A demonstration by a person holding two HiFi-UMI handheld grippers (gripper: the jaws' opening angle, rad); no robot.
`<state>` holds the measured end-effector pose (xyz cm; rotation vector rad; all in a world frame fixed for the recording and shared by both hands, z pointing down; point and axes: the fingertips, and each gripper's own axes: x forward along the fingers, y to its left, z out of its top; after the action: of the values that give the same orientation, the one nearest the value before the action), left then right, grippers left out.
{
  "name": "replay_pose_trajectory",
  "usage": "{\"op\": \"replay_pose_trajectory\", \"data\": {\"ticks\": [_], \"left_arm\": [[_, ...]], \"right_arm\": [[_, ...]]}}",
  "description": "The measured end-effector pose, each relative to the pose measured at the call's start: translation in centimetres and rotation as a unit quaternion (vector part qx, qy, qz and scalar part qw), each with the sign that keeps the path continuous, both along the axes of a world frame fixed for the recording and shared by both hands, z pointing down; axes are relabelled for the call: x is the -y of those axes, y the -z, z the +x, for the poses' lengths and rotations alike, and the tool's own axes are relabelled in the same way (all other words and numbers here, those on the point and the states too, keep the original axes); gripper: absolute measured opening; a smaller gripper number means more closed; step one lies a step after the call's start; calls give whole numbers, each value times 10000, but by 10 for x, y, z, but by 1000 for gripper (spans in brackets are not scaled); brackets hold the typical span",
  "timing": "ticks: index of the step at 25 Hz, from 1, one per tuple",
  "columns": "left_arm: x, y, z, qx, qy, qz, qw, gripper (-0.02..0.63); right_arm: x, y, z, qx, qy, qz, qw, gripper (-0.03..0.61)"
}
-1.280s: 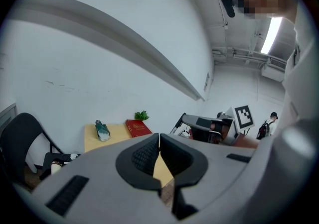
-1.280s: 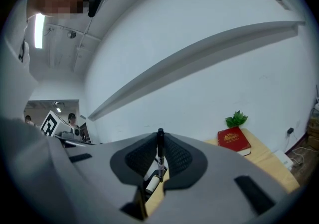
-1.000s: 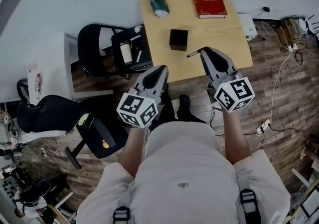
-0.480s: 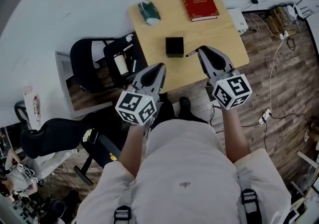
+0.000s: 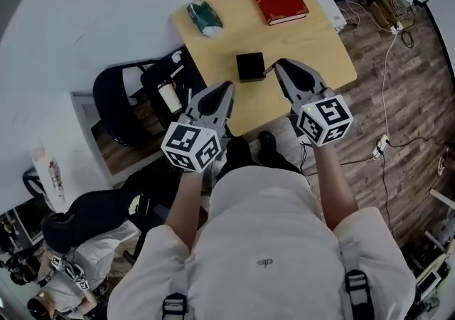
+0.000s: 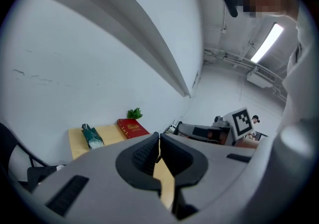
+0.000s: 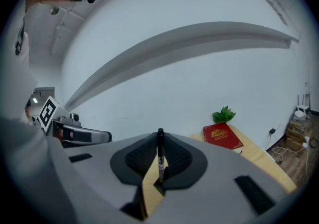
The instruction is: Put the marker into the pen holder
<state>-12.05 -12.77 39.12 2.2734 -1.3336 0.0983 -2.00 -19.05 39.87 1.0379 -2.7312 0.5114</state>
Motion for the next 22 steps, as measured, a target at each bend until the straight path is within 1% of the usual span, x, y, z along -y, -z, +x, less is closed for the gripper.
{"op": "replay_pose_trajectory", "data": {"ticks": [8,16,22], "left_arm": [[17,-18,-15,-83,-155,-179,9997,9],[26,-36,-15,-109,-311,-332,9989,9],[28,-47,-17,-126,-325,-437,9984,9]], "right_arm": [[15,-31,-18,-247,-45,-220,9994,41],[26,-65,-24,-446,-67,-458,9979,41],[30,-83,-25,-525,-71,-592,9968,41]]}}
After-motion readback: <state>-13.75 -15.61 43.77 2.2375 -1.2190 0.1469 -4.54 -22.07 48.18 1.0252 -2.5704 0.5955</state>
